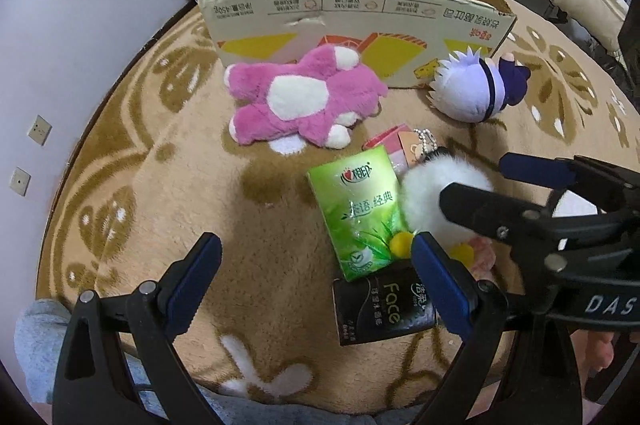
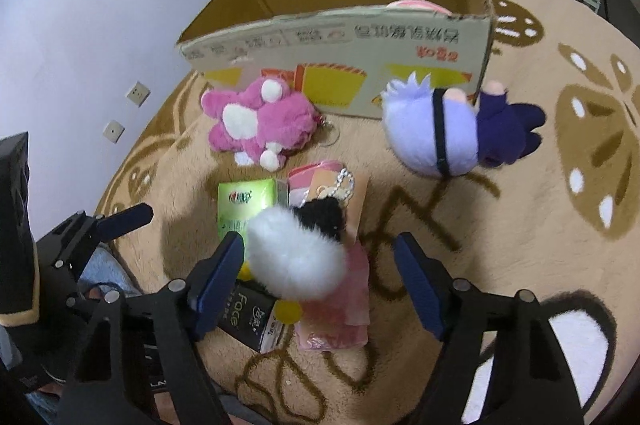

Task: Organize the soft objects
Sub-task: 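Grasp the white fluffy pom-pom plush with the right tool while the left tool grasps the black Face tissue pack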

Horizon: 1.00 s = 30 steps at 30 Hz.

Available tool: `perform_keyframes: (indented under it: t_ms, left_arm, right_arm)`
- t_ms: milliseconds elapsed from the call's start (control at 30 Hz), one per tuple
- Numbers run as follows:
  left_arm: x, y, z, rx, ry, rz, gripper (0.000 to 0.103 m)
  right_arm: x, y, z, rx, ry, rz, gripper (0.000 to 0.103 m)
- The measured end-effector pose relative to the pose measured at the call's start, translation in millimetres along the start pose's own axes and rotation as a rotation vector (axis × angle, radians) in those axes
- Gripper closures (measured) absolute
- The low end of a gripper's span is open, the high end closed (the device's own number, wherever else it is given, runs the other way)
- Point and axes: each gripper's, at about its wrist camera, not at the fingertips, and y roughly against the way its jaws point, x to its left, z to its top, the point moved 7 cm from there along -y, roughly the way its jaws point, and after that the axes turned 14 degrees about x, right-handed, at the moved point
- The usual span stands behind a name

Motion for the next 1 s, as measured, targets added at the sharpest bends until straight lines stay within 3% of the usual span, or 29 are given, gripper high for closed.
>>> perform_keyframes:
  t_ms: [100, 233, 500, 567, 733, 900, 1000]
  left_arm:
    - [-1, -1, -1, 0.009, -0.007, -0.008, 0.008]
    - [-4, -7, -3, 0.037, -0.006, -0.032, 0.008]
    - [-15, -19, -7, 0.089, -0.033, -0.075, 0.008]
    - [-17, -22, -7, 0.099, -0.037, -0.072, 0.008]
    - [-26, -34, -10, 0.143, -0.057, -0.071, 0.008]
    - [-34, -39, -14, 0.164, -0.091, -0.056, 0.009]
    - [-36, -47, -17, 0.202, -0.090, -0.054, 0.018]
  right_arm:
    - [0, -5, -1, 0.018, 0.000, 0.006, 0.022]
    - [0, -11, 2, 0.032, -0.008, 0.019, 0.038]
    - [6, -26, 2, 0.079, 0.019, 0.027, 0.038]
    - [6, -31, 3, 0.094, 0.022, 0.027, 0.051]
    - [3, -44, 4, 0.140, 0.020, 0.010, 0.068]
    - [0, -45, 5, 0.143, 0.020, -0.008, 0.069]
    - [0, -42, 5, 0.135, 0.024, -0.014, 0.069]
